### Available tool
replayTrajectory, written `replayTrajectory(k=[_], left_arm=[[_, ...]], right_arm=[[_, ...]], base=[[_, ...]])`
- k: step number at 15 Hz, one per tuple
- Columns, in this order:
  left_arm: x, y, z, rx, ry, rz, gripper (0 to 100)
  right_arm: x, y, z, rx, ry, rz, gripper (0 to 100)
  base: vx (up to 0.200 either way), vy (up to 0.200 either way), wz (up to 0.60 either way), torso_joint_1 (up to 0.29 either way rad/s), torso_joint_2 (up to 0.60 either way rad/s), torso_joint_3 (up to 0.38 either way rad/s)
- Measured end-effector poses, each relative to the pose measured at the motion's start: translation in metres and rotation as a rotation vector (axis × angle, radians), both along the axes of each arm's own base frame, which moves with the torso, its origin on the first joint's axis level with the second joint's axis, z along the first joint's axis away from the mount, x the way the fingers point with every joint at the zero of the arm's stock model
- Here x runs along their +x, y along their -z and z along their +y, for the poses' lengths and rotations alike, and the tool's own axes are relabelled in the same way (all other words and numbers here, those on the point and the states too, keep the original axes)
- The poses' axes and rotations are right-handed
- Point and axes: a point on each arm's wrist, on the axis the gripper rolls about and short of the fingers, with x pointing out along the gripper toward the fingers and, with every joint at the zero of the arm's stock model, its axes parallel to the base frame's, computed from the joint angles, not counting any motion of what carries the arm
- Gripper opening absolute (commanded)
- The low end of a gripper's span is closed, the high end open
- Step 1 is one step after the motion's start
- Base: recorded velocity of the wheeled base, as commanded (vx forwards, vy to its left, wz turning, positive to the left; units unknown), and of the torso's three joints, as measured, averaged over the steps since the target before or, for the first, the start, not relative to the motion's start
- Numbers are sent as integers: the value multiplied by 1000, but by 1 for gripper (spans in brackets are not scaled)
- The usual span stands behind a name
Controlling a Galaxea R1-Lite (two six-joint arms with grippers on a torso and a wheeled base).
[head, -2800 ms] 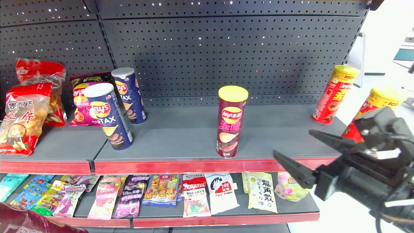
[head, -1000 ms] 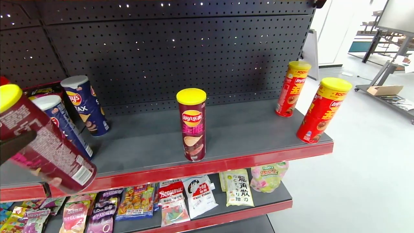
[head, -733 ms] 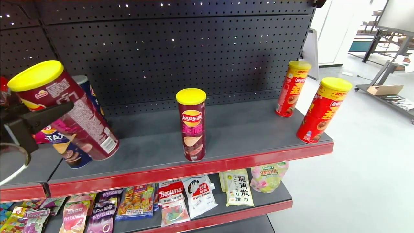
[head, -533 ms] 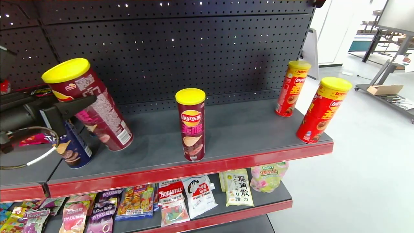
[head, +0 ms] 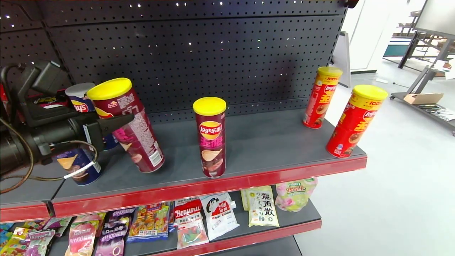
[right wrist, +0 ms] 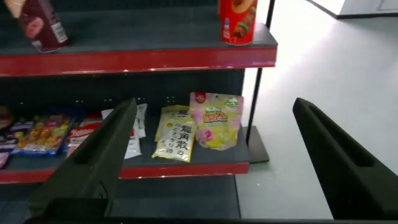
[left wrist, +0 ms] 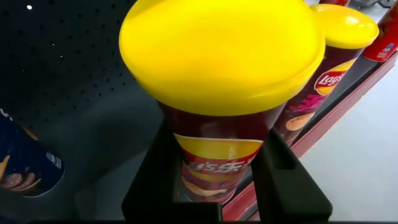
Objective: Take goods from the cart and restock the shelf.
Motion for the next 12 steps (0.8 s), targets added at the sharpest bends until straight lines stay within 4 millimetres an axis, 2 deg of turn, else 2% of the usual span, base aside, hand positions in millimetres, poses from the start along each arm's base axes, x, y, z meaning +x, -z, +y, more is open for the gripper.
replayTrajectory(k=[2, 8, 12], left_arm=[[1, 1, -1, -1, 10, 7, 0], [6, 2, -2, 2, 18, 9, 0], [21, 2, -12, 7, 51, 10, 0]], right_arm=[[1, 3, -3, 11, 146, 22, 100], [1, 6, -2, 7, 87, 40, 100], [1, 6, -2, 8, 87, 40, 100]], base=[[0, 0, 0, 0, 0, 0], [0, 0, 0, 0, 0, 0], [0, 0, 0, 0, 0, 0]])
